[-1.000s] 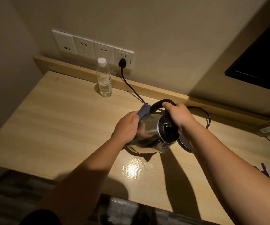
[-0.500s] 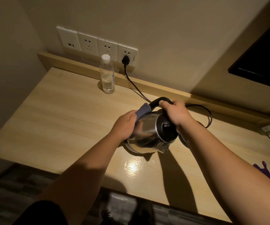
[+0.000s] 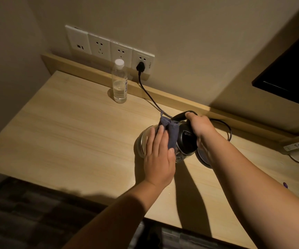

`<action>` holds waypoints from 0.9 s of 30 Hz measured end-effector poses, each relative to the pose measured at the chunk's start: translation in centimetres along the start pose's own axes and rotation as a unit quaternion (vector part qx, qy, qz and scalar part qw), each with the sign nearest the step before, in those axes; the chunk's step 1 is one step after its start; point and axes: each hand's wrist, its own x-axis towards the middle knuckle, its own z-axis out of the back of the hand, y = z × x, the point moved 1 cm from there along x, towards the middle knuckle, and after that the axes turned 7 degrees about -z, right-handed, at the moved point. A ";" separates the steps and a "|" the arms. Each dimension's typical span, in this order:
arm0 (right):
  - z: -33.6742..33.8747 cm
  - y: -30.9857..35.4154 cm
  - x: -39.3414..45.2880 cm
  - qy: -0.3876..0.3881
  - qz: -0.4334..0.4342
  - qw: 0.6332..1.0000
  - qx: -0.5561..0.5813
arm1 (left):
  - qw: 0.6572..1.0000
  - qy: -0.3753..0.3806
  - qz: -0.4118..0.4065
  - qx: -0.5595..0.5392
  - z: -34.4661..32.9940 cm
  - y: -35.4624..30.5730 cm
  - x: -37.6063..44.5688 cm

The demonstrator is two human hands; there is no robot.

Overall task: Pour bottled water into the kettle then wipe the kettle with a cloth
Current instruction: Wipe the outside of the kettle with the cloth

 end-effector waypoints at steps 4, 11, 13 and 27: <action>-0.5 0.2 0.0 0.006 0.001 1.000 -0.016 | 0.998 -0.021 -0.040 0.033 -0.1 1.2 -0.5; -0.9 0.8 0.2 0.010 -0.023 1.000 -0.011 | 0.991 0.030 0.125 -0.018 -1.3 4.6 -1.9; -1.1 0.9 0.2 0.010 -0.023 1.000 -0.009 | 0.983 0.013 0.172 -0.059 -1.6 5.4 -1.8; -3.6 1.1 -0.7 -0.040 -0.034 0.997 0.056 | 0.891 -0.021 0.409 -0.195 -0.2 6.8 0.7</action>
